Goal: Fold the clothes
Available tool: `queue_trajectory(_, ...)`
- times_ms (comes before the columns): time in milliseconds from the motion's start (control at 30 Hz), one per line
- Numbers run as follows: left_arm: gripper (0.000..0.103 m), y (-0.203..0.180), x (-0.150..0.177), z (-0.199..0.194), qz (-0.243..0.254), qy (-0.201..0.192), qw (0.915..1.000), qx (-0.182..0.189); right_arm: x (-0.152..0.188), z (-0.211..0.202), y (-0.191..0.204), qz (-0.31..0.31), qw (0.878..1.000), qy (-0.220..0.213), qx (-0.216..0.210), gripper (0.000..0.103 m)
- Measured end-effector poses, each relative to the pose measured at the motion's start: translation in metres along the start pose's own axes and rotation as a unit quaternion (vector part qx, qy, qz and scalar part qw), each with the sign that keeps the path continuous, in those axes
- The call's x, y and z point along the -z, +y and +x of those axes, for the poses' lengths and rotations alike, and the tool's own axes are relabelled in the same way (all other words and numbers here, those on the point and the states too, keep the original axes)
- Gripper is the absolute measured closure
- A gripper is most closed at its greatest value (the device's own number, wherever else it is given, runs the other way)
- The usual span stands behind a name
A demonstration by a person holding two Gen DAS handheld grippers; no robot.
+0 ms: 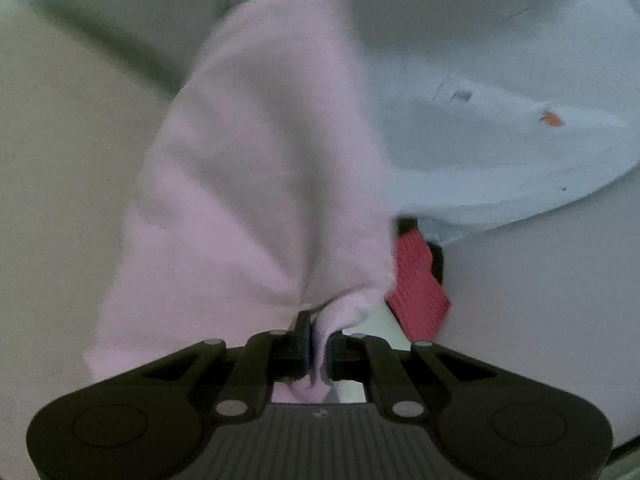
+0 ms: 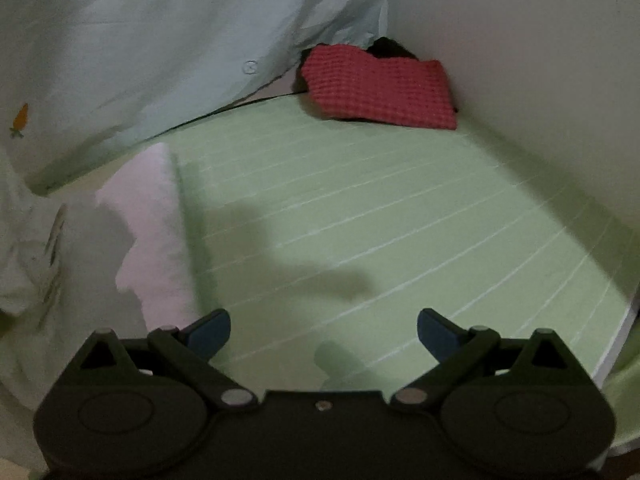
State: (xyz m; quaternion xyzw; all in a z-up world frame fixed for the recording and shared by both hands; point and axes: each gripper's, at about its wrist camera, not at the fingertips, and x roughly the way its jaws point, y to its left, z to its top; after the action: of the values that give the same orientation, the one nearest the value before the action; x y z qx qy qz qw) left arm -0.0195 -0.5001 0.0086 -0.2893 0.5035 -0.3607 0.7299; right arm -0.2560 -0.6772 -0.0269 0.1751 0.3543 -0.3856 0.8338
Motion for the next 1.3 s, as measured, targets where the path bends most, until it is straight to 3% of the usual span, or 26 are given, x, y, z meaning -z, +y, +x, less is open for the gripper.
queue_trajectory(67,0.093,0.003,0.018,0.033,-0.022,0.026,0.9994,-0.009,0.000,0.001,-0.012,0.002,1.000,0.001,0.001,0.002)
queue_trajectory(167,0.090,0.021,0.045,0.074,-0.074,0.057,0.9940,-0.058,0.000,0.001,-0.030,0.004,1.000,0.003,0.003,0.002)
queue_trajectory(300,0.089,0.022,0.054,0.085,-0.078,0.061,0.9921,-0.076,0.000,0.003,-0.054,0.008,1.000,0.005,0.006,0.002)
queue_trajectory(400,0.085,0.004,0.048,0.079,-0.046,0.057,0.9933,-0.089,0.001,0.003,-0.068,0.012,1.000,0.006,0.006,0.002)
queue_trajectory(500,0.071,-0.016,0.048,0.065,-0.009,0.060,0.9947,-0.083,0.002,0.003,-0.066,0.024,1.000,0.006,-0.004,0.002)
queue_trajectory(567,0.036,-0.024,0.048,0.049,0.001,0.055,0.9973,-0.048,-0.001,0.004,-0.059,0.031,0.999,0.003,-0.013,0.002)
queue_trajectory(600,0.028,-0.027,0.047,0.041,0.001,0.046,0.9986,-0.028,-0.002,0.005,-0.055,0.034,0.999,0.002,-0.019,0.002)
queue_trajectory(700,0.023,-0.030,0.044,0.004,0.023,0.009,0.9997,-0.007,-0.006,0.008,-0.036,0.031,0.999,0.000,-0.043,0.002)
queue_trajectory(733,0.022,-0.028,0.043,-0.008,0.036,-0.003,0.9992,-0.017,-0.008,0.010,-0.029,0.028,0.998,-0.001,-0.053,0.002)
queue_trajectory(800,0.021,-0.022,0.041,-0.022,0.062,-0.025,0.9948,-0.077,-0.012,0.015,-0.013,0.022,0.997,0.001,-0.076,0.002)
queue_trajectory(933,0.021,0.009,0.040,-0.039,0.076,-0.031,0.9769,-0.197,-0.020,0.029,0.021,0.013,0.990,0.017,-0.138,0.003)
queue_trajectory(1100,0.021,0.047,0.037,-0.051,0.023,-0.016,0.9777,-0.208,-0.031,0.048,0.064,0.002,0.976,0.038,-0.214,0.016)
queue_trajectory(1167,0.021,0.049,0.031,-0.048,0.025,-0.014,0.9760,-0.216,-0.034,0.062,0.077,0.003,0.975,0.056,-0.214,0.022)
queue_trajectory(1233,0.021,0.052,0.025,-0.049,0.028,-0.016,0.9754,-0.218,-0.040,0.066,0.084,-0.006,0.974,0.059,-0.220,0.086)
queue_trajectory(1300,0.021,0.044,0.023,-0.038,0.028,-0.021,0.9760,-0.215,-0.047,0.065,0.091,-0.019,0.971,0.057,-0.231,0.097)
